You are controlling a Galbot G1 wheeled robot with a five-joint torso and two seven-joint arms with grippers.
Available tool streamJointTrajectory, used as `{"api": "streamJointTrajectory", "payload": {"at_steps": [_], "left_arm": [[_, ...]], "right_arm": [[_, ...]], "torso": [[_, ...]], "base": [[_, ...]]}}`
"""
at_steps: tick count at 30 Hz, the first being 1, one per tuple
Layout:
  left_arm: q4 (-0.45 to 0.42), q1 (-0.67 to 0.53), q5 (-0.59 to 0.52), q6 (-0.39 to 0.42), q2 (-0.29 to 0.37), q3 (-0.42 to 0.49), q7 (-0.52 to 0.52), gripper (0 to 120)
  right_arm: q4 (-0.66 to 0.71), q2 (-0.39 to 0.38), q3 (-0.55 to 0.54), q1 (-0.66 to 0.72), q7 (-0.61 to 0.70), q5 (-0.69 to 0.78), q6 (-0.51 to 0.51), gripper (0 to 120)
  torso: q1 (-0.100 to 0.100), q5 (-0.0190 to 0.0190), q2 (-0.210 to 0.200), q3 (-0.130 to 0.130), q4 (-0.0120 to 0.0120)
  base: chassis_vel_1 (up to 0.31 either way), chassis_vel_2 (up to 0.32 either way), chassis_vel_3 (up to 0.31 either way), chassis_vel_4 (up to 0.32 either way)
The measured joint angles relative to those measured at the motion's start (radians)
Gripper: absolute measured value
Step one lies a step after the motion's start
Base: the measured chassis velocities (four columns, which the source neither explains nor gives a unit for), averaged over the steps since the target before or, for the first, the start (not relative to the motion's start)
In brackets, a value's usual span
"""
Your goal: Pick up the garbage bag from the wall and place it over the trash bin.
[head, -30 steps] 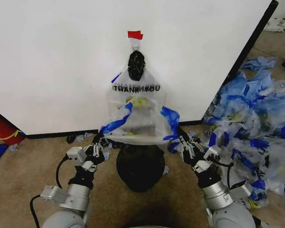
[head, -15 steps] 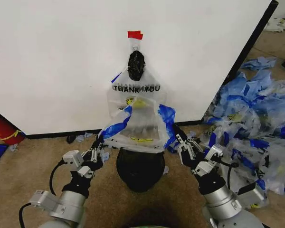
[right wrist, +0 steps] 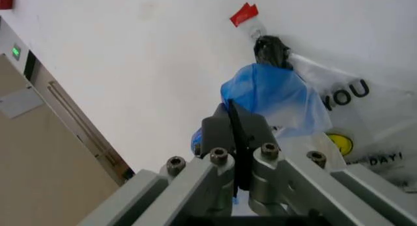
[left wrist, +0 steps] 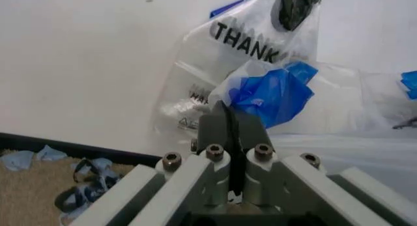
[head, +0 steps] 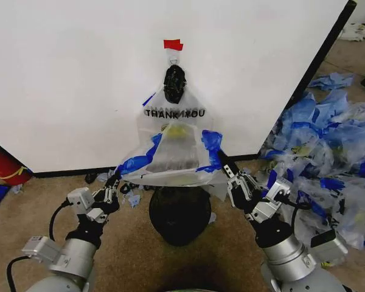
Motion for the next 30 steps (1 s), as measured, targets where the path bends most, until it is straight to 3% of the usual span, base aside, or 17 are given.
{"api": "streamJointTrajectory", "payload": {"at_steps": [7,30], "left_arm": [[0.001,0.018,0.017,-0.001,-0.006,0.020,-0.005,0],[0.002,0.083,-0.004,0.015,0.014,-0.054,-0.007,0]], "right_arm": [[-0.005,0.013,-0.009,-0.035,0.002,-0.016,0.003,0],[0.001,-0.008,0.028,-0.087,-0.024,-0.023,0.014,0]], "torso": [[0.000,0.0002,0.000,0.000,0.0000],[0.000,0.0001,0.000,0.000,0.0000]], "base": [[0.000,0.000,0.000,0.000],[0.000,0.000,0.000,0.000]]}}
